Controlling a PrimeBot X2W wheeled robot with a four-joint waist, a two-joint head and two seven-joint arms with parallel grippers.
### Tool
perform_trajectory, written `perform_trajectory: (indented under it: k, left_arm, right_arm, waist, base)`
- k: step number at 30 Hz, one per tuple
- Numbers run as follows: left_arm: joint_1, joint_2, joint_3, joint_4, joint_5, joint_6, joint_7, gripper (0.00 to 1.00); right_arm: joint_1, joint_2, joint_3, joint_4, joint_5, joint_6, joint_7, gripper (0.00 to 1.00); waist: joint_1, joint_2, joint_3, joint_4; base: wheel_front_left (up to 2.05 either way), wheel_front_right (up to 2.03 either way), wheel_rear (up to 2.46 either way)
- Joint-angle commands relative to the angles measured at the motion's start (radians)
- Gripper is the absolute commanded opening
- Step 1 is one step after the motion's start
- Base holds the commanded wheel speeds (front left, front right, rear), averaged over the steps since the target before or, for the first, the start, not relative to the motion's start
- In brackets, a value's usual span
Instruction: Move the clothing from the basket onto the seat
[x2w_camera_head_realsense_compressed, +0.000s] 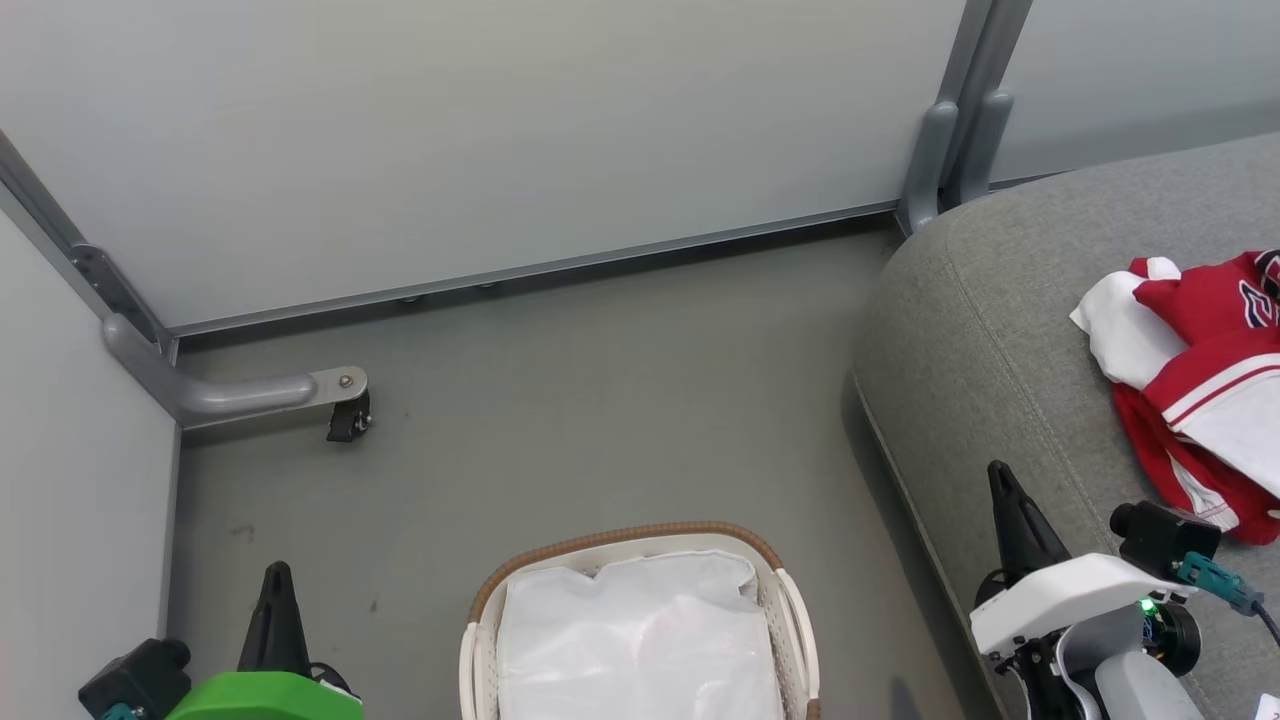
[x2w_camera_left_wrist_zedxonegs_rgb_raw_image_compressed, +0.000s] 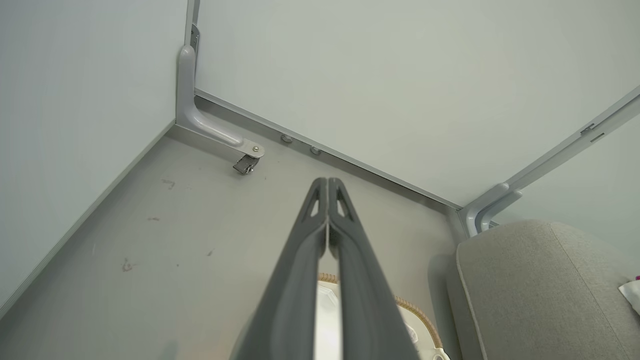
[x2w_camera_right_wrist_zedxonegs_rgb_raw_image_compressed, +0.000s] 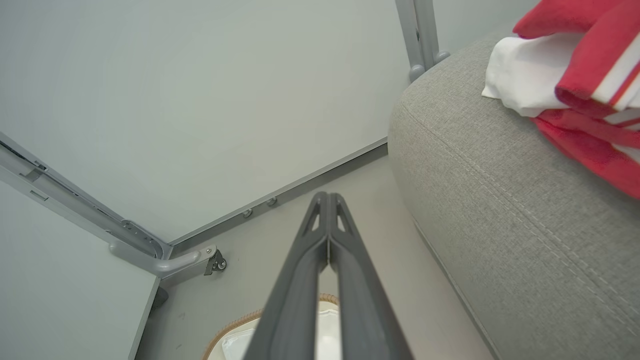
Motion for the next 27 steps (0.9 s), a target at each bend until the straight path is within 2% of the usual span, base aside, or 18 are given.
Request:
perform_trajectory:
  k: [1,27]
  left_arm:
    - [-0.031,0.005,0.007,-0.017,-0.041,-0.001,0.007,0.0]
    - [-0.065,0.008,0.02,-0.043,-0.381,-0.003,0.101,0.0]
  right_arm:
    - [-0.006,-0.005,-0.008,-0.021,0.042,0.0,0.01,0.0]
    - [0.006,-0.008,-0.045,-0.056,0.406,0.0,0.103,0.0]
  waist:
    - [0.0001,0.0,-0.001,0.001]
    - [0.0001,0.0,-0.011,0.012]
  base:
    - [0.0,0.0,0.0]
    - [0.0,0.0,0.0]
